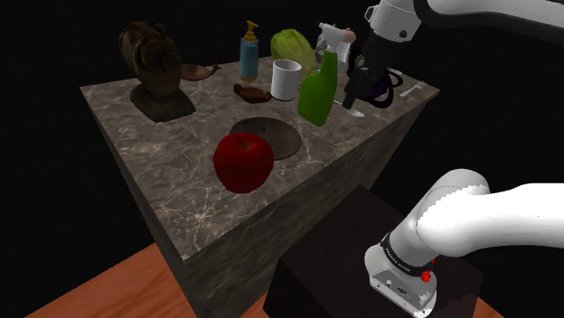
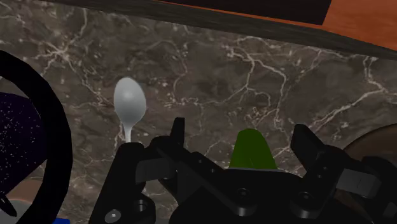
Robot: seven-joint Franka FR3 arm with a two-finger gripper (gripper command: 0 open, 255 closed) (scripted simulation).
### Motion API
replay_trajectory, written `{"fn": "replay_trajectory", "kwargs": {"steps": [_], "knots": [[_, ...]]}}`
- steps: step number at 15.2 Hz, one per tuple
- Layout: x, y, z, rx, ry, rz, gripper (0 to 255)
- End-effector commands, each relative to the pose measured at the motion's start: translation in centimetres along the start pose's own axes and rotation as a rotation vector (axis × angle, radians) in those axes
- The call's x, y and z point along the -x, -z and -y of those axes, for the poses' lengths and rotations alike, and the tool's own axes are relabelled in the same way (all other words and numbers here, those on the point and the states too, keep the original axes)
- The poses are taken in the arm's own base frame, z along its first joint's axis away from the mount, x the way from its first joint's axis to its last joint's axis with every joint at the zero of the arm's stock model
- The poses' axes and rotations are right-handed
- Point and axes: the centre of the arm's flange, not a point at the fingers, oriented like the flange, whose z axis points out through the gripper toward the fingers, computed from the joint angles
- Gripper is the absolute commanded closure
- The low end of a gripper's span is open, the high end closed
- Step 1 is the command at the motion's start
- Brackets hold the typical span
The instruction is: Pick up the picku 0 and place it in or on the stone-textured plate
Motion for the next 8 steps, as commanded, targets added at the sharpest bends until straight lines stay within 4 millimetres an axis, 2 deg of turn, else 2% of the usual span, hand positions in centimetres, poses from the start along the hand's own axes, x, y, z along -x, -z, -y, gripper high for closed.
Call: {"fn": "replay_trajectory", "kwargs": {"steps": [1, 8], "knots": [[0.0, 0.0, 0.0, 0.000, 0.000, 0.000, 0], [-8.9, -1.3, 3.3, 0.001, -0.016, 0.022, 0]]}}
